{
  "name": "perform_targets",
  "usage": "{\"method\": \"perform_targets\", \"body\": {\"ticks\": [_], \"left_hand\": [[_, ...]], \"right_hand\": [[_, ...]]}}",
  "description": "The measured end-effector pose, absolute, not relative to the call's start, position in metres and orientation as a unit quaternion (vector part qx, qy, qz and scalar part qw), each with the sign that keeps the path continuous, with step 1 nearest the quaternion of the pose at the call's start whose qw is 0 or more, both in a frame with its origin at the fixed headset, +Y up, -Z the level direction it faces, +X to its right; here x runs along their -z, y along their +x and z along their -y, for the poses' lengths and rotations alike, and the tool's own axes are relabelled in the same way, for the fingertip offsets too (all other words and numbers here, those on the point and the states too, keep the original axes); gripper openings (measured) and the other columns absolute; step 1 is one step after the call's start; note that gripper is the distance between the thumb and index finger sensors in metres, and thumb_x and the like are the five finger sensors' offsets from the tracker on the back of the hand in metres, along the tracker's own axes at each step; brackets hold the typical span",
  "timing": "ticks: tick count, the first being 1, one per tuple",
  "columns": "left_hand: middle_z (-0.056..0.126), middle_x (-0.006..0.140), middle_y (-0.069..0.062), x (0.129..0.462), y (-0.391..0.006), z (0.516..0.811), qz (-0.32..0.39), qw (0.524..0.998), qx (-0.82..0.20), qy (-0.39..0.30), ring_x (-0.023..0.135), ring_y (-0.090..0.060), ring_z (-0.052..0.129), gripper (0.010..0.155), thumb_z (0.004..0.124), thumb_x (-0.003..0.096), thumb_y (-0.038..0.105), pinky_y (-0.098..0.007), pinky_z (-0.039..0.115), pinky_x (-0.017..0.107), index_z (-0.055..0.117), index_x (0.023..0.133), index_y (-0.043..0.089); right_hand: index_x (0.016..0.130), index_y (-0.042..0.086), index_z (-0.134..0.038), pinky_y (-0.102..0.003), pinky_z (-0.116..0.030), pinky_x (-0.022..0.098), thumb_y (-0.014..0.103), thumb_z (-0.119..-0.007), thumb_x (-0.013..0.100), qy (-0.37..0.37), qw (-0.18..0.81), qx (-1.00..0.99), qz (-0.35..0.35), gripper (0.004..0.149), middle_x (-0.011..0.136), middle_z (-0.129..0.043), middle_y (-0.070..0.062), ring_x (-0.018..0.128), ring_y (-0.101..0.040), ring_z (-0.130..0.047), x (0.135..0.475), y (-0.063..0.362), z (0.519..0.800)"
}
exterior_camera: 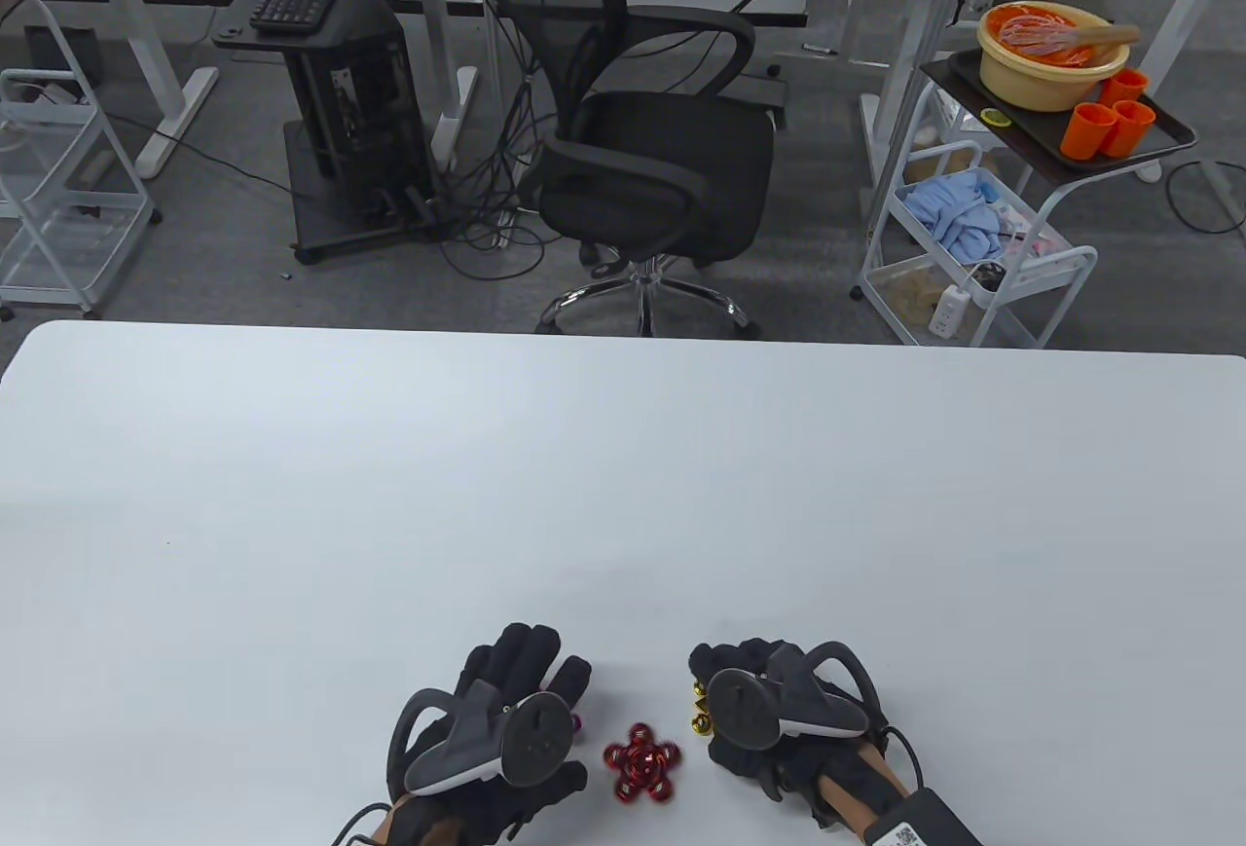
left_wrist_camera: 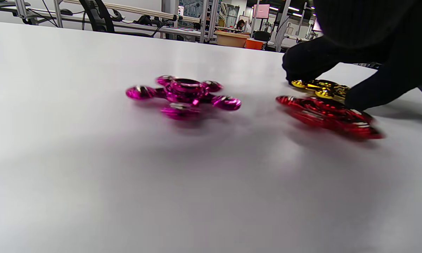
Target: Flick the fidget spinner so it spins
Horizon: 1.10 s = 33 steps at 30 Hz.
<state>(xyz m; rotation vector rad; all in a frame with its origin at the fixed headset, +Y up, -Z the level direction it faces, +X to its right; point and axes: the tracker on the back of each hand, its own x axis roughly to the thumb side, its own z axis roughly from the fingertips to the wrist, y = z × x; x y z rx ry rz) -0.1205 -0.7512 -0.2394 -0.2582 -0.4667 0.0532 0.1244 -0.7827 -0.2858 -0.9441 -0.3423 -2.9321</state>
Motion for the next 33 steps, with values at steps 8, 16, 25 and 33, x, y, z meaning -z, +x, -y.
{"method": "perform_targets", "body": {"ticks": [8, 16, 25, 33], "left_hand": [[-0.001, 0.108, -0.014, 0.239, -0.08, 0.742, 0.258, 0.955, 0.003, -0.148, 0.102, -0.041, 0.007, 0.084, 0.069, 0.0378, 0.062, -0.062, 0.019, 0.074, 0.023, 0.1, 0.029], [-0.002, 0.108, -0.01, 0.253, -0.006, 0.759, 0.267, 0.944, 0.077, -0.177, 0.101, -0.038, 0.003, 0.06, 0.065, 0.0459, 0.041, -0.061, 0.017, 0.074, 0.034, 0.097, 0.041], [-0.004, 0.107, -0.009, 0.269, 0.018, 0.775, 0.252, 0.934, 0.095, -0.236, 0.101, -0.038, 0.001, 0.055, 0.061, 0.0469, 0.033, -0.061, 0.015, 0.074, 0.039, 0.096, 0.041], [-0.001, 0.108, -0.009, 0.275, 0.018, 0.774, 0.234, 0.933, 0.069, -0.263, 0.101, -0.038, 0.003, 0.054, 0.061, 0.0472, 0.031, -0.06, 0.017, 0.074, 0.04, 0.095, 0.041]], "right_hand": [[0.102, 0.015, -0.035, -0.067, -0.047, 0.071, 0.054, -0.076, 0.042, -0.271, -0.012, 0.958, 0.091, 0.083, 0.108, -0.047, -0.016, 0.095, -0.048, -0.054, 0.283, 0.15, 0.76], [0.099, 0.026, -0.05, -0.067, -0.043, 0.072, 0.029, -0.068, 0.05, -0.181, 0.004, 0.979, 0.097, 0.053, 0.107, -0.049, -0.018, 0.095, -0.049, -0.053, 0.282, 0.169, 0.767], [0.099, 0.031, -0.049, -0.068, -0.039, 0.073, 0.023, -0.066, 0.05, -0.176, 0.003, 0.976, 0.126, 0.053, 0.109, -0.044, -0.018, 0.096, -0.049, -0.048, 0.287, 0.163, 0.778], [0.081, 0.028, -0.08, -0.066, -0.046, 0.072, 0.016, -0.068, 0.049, -0.173, -0.091, 0.964, 0.178, 0.036, 0.103, -0.061, -0.012, 0.093, -0.046, -0.059, 0.269, 0.189, 0.743]]}}
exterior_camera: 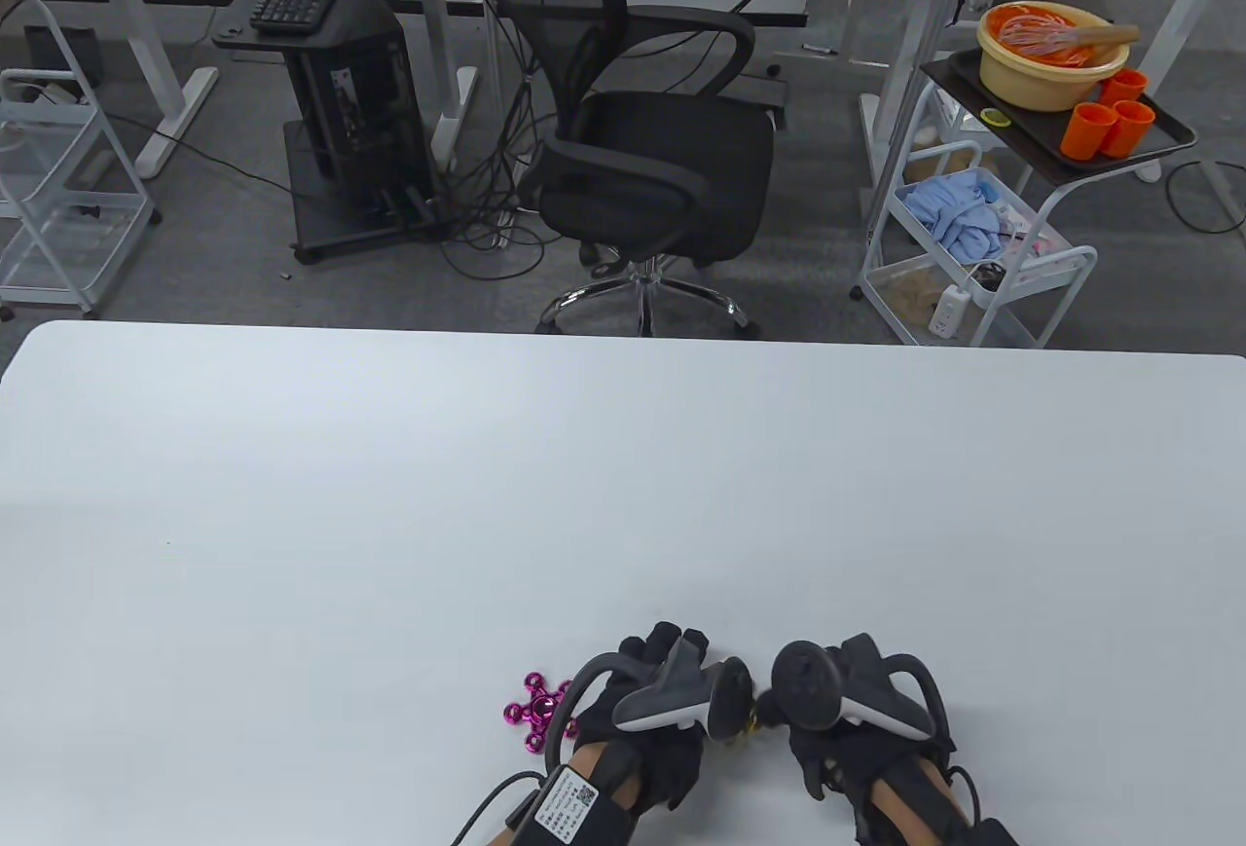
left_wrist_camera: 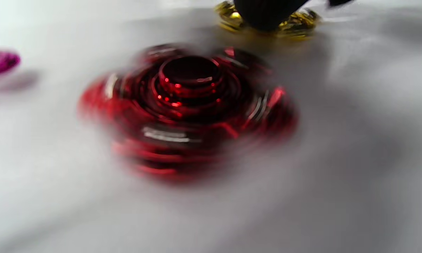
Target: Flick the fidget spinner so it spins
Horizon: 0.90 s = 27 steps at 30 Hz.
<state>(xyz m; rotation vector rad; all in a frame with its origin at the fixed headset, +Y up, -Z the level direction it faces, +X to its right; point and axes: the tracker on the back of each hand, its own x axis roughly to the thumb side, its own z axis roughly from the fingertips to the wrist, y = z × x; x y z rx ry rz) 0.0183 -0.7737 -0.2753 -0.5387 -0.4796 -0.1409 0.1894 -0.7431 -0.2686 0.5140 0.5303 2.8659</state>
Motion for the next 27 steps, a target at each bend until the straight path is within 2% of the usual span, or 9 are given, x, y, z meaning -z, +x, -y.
{"method": "perform_targets", "body": {"ticks": [1, 3, 5, 7, 10, 14, 19, 22, 27], "left_hand": [[0.0, 0.108, -0.009, 0.275, 0.019, 0.774, 0.235, 0.934, 0.068, -0.26, 0.101, -0.038, 0.003, 0.054, 0.061, 0.0471, 0.032, -0.06, 0.017, 0.074, 0.04, 0.095, 0.041], [0.001, 0.108, -0.009, 0.276, 0.018, 0.775, 0.236, 0.934, 0.064, -0.262, 0.101, -0.038, 0.003, 0.054, 0.062, 0.047, 0.032, -0.06, 0.018, 0.074, 0.04, 0.095, 0.041], [0.001, 0.108, -0.009, 0.276, 0.017, 0.775, 0.238, 0.932, 0.057, -0.267, 0.101, -0.038, 0.003, 0.054, 0.062, 0.047, 0.033, -0.06, 0.018, 0.074, 0.041, 0.095, 0.04], [-0.006, 0.106, -0.008, 0.276, 0.014, 0.772, 0.248, 0.926, 0.062, -0.277, 0.1, -0.037, 0.0, 0.056, 0.062, 0.0471, 0.032, -0.06, 0.015, 0.074, 0.038, 0.096, 0.04], [-0.004, 0.106, -0.01, 0.271, -0.003, 0.756, 0.266, 0.937, 0.007, -0.227, 0.1, -0.038, 0.005, 0.063, 0.065, 0.0453, 0.036, -0.06, 0.019, 0.073, 0.03, 0.097, 0.037], [-0.006, 0.106, -0.012, 0.247, -0.069, 0.727, 0.267, 0.945, -0.037, -0.187, 0.101, -0.04, 0.002, 0.077, 0.068, 0.0432, 0.052, -0.062, 0.019, 0.073, 0.018, 0.099, 0.033], [-0.005, 0.106, -0.016, 0.225, -0.156, 0.735, 0.216, 0.959, -0.057, -0.175, 0.101, -0.043, 0.005, 0.09, 0.069, 0.0415, 0.06, -0.063, 0.021, 0.073, 0.01, 0.099, 0.025], [-0.005, 0.106, -0.016, 0.221, -0.182, 0.743, 0.188, 0.965, -0.06, -0.17, 0.101, -0.043, 0.005, 0.094, 0.069, 0.0407, 0.061, -0.063, 0.021, 0.073, 0.006, 0.098, 0.021], [-0.004, 0.106, -0.016, 0.224, -0.191, 0.752, 0.165, 0.969, -0.033, -0.179, 0.101, -0.042, 0.006, 0.095, 0.069, 0.0398, 0.061, -0.063, 0.022, 0.073, 0.007, 0.098, 0.018]], "right_hand": [[0.081, 0.025, -0.08, -0.066, -0.047, 0.071, 0.015, -0.069, 0.048, 0.15, 0.112, -0.975, -0.122, 0.036, 0.101, -0.064, -0.014, 0.091, -0.047, -0.062, 0.262, 0.196, 0.736], [0.085, 0.024, -0.076, -0.066, -0.05, 0.069, 0.016, -0.069, 0.048, 0.143, 0.097, -0.982, -0.072, 0.039, 0.099, -0.068, -0.014, 0.088, -0.047, -0.066, 0.255, 0.201, 0.731], [0.092, 0.025, -0.067, -0.066, -0.049, 0.07, 0.021, -0.067, 0.05, 0.132, 0.08, -0.985, -0.079, 0.042, 0.101, -0.064, -0.014, 0.09, -0.047, -0.062, 0.249, 0.203, 0.733], [0.093, 0.025, -0.064, -0.066, -0.049, 0.07, 0.022, -0.067, 0.05, 0.128, 0.084, -0.986, -0.063, 0.044, 0.102, -0.062, -0.014, 0.091, -0.047, -0.062, 0.246, 0.203, 0.738], [0.094, 0.023, -0.063, -0.066, -0.049, 0.07, 0.022, -0.068, 0.049, 0.123, 0.088, -0.988, -0.041, 0.045, 0.102, -0.063, -0.015, 0.09, -0.048, -0.062, 0.244, 0.202, 0.748], [0.096, 0.022, -0.059, -0.067, -0.047, 0.07, 0.029, -0.068, 0.05, 0.123, 0.061, -0.99, -0.022, 0.048, 0.103, -0.06, -0.015, 0.092, -0.048, -0.06, 0.243, 0.202, 0.751], [0.099, 0.021, -0.053, -0.067, -0.047, 0.071, 0.044, -0.068, 0.049, 0.132, 0.068, -0.989, -0.021, 0.057, 0.104, -0.059, -0.016, 0.092, -0.048, -0.059, 0.242, 0.199, 0.752], [0.099, 0.021, -0.052, -0.067, -0.047, 0.071, 0.047, -0.068, 0.048, 0.138, 0.061, -0.988, -0.011, 0.059, 0.105, -0.058, -0.016, 0.093, -0.049, -0.059, 0.238, 0.194, 0.749], [0.099, 0.021, -0.05, -0.067, -0.046, 0.071, 0.048, -0.067, 0.048, 0.15, 0.044, -0.988, -0.006, 0.061, 0.105, -0.056, -0.016, 0.094, -0.048, -0.057, 0.231, 0.184, 0.746]]}}
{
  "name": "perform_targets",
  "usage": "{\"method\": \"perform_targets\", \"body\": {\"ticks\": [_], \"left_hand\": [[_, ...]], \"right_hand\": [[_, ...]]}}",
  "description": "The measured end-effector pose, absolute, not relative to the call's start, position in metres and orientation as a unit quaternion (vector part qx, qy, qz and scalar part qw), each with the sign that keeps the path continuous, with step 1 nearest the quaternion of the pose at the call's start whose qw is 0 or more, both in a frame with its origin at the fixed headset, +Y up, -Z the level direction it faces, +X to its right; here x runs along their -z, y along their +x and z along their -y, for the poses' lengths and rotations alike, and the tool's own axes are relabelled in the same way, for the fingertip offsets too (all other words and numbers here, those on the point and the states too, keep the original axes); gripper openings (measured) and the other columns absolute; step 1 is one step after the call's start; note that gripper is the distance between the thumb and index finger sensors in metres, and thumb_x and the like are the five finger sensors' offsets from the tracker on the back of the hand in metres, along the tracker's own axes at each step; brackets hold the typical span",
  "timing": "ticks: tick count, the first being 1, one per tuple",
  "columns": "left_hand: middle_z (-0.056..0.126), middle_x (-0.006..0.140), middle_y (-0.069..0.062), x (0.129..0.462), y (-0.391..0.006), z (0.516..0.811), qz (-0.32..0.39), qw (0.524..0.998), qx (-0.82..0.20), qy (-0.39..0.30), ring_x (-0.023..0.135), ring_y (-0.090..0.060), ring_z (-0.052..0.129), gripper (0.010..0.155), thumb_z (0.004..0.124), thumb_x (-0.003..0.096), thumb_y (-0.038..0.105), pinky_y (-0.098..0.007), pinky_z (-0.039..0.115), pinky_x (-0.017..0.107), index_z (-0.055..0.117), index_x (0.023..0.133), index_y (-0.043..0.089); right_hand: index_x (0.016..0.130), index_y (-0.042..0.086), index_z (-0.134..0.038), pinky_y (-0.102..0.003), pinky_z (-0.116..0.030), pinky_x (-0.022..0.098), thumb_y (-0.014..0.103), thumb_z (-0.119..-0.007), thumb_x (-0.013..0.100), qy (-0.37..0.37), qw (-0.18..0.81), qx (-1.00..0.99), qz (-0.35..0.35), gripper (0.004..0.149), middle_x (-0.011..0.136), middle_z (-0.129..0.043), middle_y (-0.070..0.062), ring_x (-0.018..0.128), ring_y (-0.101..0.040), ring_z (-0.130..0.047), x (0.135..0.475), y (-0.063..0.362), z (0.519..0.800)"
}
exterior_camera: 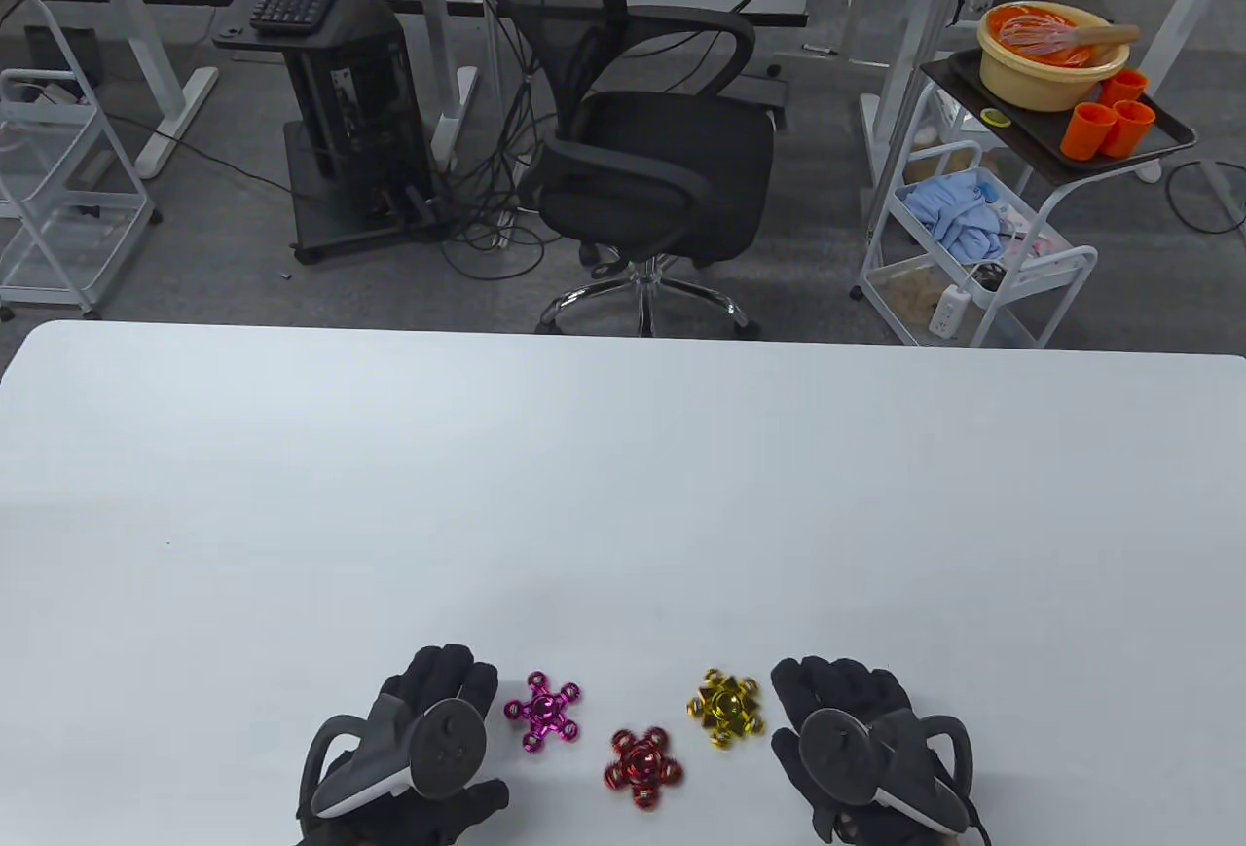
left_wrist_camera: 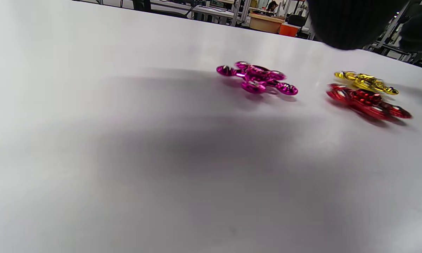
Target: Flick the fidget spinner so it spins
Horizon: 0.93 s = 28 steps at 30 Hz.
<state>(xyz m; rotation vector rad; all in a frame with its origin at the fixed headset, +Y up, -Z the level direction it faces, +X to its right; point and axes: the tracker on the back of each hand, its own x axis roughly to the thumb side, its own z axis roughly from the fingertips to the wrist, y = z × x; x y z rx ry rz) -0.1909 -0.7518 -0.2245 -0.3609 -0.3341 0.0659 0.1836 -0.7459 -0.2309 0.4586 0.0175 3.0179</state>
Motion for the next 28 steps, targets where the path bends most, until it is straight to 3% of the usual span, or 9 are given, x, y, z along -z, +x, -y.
{"method": "perform_targets", "body": {"ticks": [28], "left_hand": [[-0.002, 0.107, -0.016, 0.234, -0.204, 0.755, 0.111, 0.974, -0.035, -0.193, 0.101, -0.043, 0.008, 0.094, 0.068, 0.0396, 0.061, -0.062, 0.025, 0.073, 0.009, 0.098, 0.017]], "right_hand": [[0.1, 0.021, -0.049, -0.068, -0.046, 0.071, 0.049, -0.066, 0.048, 0.187, 0.048, -0.981, -0.03, 0.061, 0.106, -0.054, -0.016, 0.094, -0.048, -0.057, 0.227, 0.177, 0.748]]}}
